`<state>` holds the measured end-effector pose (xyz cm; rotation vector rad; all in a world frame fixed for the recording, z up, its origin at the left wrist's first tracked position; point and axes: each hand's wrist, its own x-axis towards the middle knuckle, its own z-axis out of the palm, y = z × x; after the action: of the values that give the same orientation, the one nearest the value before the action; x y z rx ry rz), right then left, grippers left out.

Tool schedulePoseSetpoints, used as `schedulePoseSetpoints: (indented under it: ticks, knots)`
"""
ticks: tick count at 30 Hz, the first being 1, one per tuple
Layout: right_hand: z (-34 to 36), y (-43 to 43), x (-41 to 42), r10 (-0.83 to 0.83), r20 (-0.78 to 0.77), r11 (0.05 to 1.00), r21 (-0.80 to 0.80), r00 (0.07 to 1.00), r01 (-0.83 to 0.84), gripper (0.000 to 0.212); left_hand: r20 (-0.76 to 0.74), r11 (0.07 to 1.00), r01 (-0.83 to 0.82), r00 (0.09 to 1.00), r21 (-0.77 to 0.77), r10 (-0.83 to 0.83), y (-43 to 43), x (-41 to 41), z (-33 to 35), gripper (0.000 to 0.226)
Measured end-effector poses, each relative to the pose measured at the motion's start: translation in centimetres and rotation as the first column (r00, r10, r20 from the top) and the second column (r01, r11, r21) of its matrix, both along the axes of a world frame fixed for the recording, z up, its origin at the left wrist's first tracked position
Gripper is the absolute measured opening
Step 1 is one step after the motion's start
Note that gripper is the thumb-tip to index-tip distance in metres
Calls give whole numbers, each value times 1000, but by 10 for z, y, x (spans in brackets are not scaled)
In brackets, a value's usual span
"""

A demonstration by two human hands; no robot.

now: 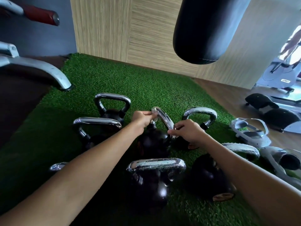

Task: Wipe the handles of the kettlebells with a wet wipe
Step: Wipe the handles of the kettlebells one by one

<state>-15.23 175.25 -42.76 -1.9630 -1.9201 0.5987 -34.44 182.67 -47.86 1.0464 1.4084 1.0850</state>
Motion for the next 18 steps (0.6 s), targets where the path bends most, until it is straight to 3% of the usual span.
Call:
schedulePoseSetpoints:
  ticks: [4,8,11,15,18]
  knots:
    - [-6,-5,-1,-25,17,998,51,1000,24,46,-41,997,-3,999,75,6,-16,5,7,49]
    - [2,2,2,78,-5,996,-34,997,-78,34,-74,998,-55,996,34,57,-21,5,27,45]
    - [4,5,11,155,-125,980,-104,980,-168,34,-196,998,48,980,49,-38,-35,12,24,44]
    - [-1,1,18,147,-201,980,-103,968,-170,27,-373,980,165,921,107,-114,-50,19,14,43]
    - [-1,1,18,117,-241,984,-104,963,-146,23,-387,967,166,919,193,-80,-50,14,17,42]
